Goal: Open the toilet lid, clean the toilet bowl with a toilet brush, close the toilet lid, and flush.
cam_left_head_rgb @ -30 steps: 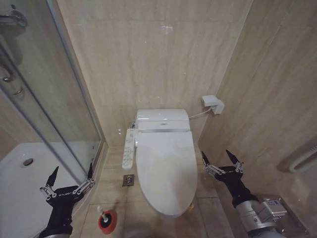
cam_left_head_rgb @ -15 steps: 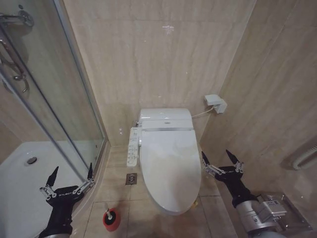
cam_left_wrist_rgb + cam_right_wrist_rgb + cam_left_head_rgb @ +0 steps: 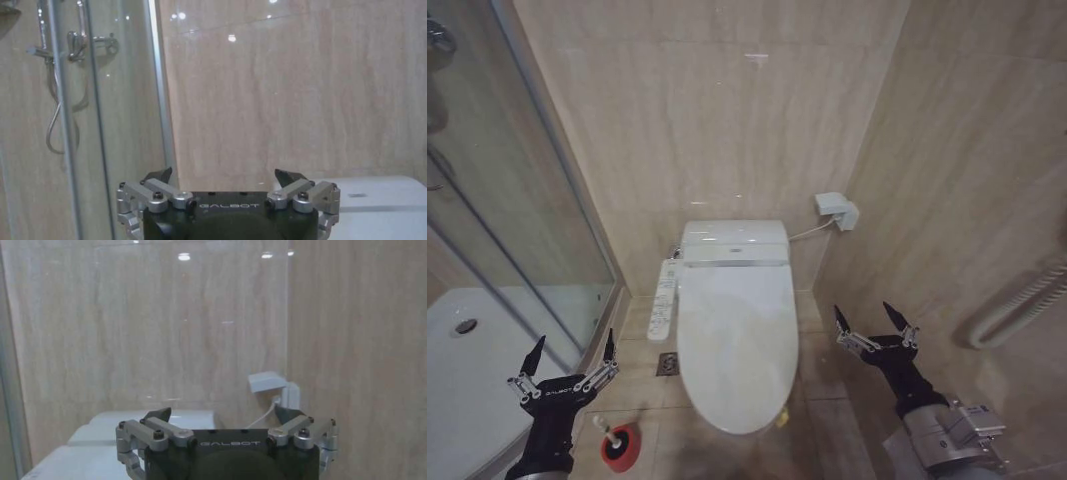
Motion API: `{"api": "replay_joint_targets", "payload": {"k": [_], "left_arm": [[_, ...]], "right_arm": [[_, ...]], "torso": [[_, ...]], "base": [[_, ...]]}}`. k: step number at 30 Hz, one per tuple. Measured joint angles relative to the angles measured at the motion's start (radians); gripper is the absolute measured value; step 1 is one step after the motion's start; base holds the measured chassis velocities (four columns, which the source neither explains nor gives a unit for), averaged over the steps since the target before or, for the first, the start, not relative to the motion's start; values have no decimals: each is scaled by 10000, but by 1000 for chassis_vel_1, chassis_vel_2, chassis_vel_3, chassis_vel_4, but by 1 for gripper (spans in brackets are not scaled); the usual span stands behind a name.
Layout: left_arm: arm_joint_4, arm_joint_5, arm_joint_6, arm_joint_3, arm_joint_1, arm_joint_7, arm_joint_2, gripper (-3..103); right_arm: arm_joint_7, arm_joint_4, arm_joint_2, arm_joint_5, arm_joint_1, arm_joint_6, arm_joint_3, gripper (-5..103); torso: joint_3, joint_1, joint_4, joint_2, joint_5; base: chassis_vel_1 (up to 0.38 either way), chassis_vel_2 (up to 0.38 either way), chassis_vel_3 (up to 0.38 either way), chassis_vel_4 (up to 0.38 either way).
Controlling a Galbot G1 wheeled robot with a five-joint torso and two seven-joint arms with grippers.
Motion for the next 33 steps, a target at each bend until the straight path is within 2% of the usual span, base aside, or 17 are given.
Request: {"api": "replay_joint_targets", "payload": {"k": [7, 33], "left_arm": [[1, 0, 0, -3, 0, 0, 4, 100], [0, 0, 0, -3, 0, -1, 4, 100]], "right_arm": [[-2, 1, 3, 0, 0, 0, -4, 100], [-2, 1, 3, 1, 0, 0, -4, 100]], "torso": [[-2, 0, -1, 1, -13], [-2, 0, -1, 2, -8]], "base": [[-8, -9, 5, 3], [10, 11, -8, -9]]}}
